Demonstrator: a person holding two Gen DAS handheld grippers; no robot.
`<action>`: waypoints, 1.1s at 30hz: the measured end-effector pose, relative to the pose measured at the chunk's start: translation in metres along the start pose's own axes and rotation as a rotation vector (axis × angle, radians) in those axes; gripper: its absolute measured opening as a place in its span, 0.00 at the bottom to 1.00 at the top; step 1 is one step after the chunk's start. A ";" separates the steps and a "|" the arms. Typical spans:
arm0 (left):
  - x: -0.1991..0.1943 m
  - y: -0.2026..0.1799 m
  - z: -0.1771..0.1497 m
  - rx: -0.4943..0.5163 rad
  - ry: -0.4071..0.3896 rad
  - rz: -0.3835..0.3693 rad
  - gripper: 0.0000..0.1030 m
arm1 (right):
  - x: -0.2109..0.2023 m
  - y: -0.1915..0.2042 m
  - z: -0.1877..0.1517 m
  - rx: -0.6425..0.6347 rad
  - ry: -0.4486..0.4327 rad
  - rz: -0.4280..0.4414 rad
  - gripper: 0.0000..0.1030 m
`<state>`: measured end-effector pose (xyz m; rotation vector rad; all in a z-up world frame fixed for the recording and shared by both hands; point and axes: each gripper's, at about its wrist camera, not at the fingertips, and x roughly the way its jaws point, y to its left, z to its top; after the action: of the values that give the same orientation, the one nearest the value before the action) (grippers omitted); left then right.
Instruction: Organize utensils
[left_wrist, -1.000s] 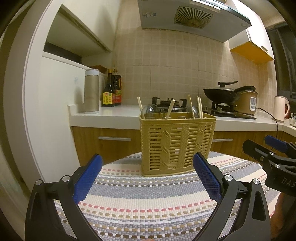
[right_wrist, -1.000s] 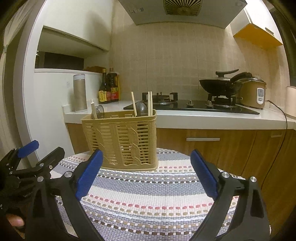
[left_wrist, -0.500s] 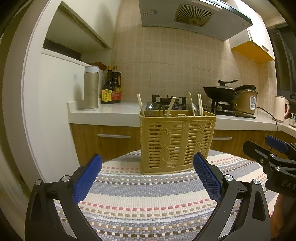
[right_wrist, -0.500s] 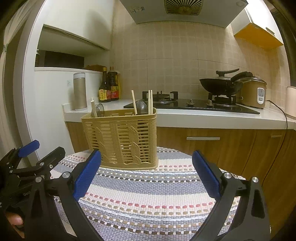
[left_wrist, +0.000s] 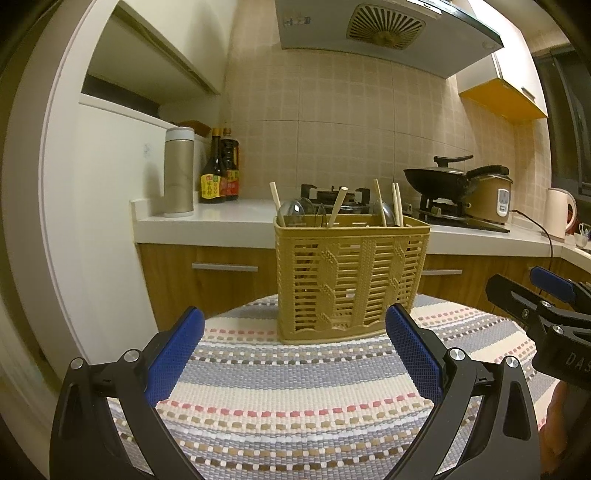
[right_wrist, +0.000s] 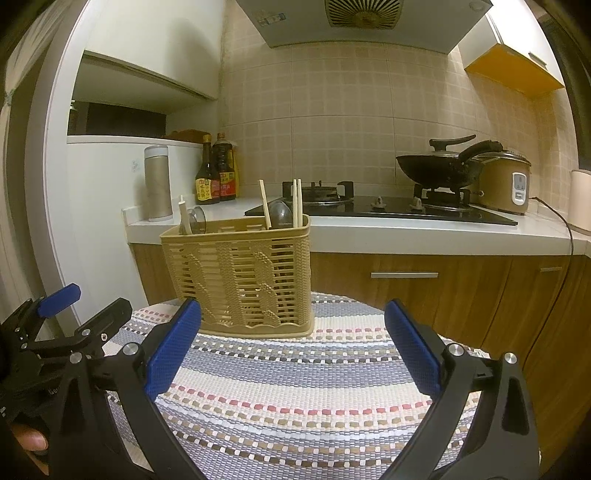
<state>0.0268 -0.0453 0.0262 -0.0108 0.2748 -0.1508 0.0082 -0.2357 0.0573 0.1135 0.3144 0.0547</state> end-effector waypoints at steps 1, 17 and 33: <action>0.000 0.000 0.000 0.001 -0.001 0.001 0.93 | 0.000 0.000 0.000 0.001 0.000 -0.001 0.92; 0.000 -0.002 -0.001 0.010 0.010 0.002 0.93 | 0.002 0.001 -0.001 -0.009 0.009 -0.009 0.92; 0.000 -0.002 -0.002 0.014 0.010 0.007 0.93 | 0.001 0.001 -0.002 -0.011 0.010 -0.012 0.92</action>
<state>0.0257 -0.0477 0.0246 0.0047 0.2833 -0.1460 0.0085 -0.2347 0.0553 0.1007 0.3246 0.0454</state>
